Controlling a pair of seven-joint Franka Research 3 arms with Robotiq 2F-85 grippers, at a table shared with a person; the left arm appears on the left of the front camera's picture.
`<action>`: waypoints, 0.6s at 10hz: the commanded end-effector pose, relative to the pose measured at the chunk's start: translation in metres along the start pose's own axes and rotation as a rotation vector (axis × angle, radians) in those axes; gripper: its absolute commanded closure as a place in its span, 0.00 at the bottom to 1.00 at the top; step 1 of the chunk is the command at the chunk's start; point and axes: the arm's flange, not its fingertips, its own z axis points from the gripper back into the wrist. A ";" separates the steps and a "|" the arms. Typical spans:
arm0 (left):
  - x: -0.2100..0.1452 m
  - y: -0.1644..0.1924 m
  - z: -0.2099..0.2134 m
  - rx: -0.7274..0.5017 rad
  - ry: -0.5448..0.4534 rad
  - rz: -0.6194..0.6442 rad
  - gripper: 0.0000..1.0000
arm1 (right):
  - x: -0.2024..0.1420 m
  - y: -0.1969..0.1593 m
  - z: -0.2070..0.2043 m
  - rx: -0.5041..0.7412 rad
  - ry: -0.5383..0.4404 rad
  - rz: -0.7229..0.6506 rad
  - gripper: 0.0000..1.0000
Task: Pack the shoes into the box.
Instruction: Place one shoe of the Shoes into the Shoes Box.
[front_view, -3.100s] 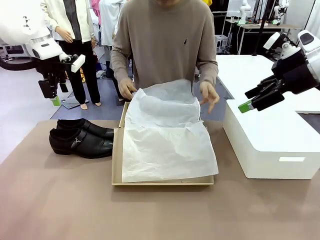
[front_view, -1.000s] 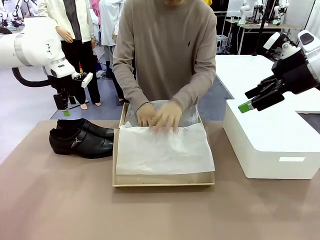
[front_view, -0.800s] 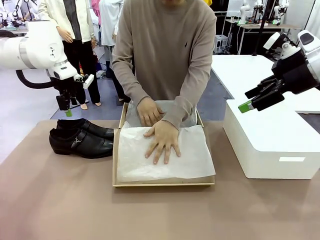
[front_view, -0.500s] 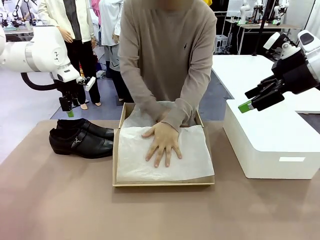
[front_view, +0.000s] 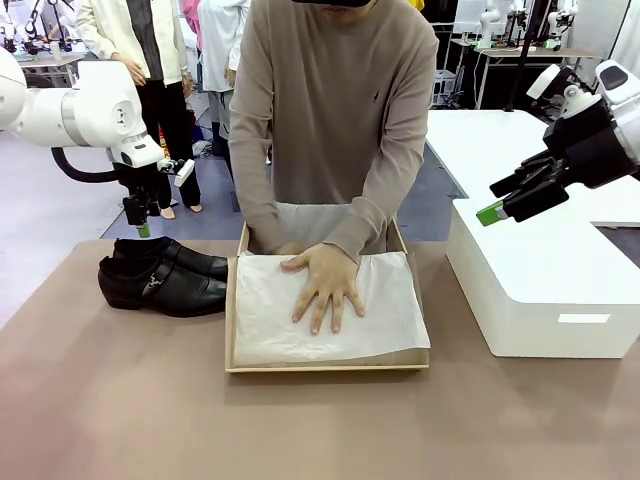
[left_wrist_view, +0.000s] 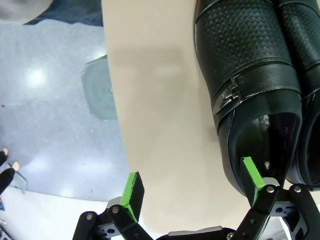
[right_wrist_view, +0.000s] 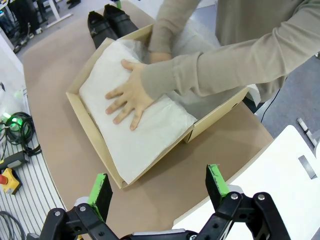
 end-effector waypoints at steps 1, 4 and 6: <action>0.000 0.006 0.001 -0.028 0.016 0.007 0.00 | 0.000 -0.003 -0.001 0.015 -0.020 0.019 0.00; 0.000 0.008 -0.003 -0.075 0.007 0.006 0.00 | 0.000 -0.003 -0.001 0.015 -0.020 0.019 0.00; 0.000 0.010 -0.008 -0.075 0.012 0.012 0.00 | 0.000 -0.003 -0.001 0.015 -0.020 0.019 0.00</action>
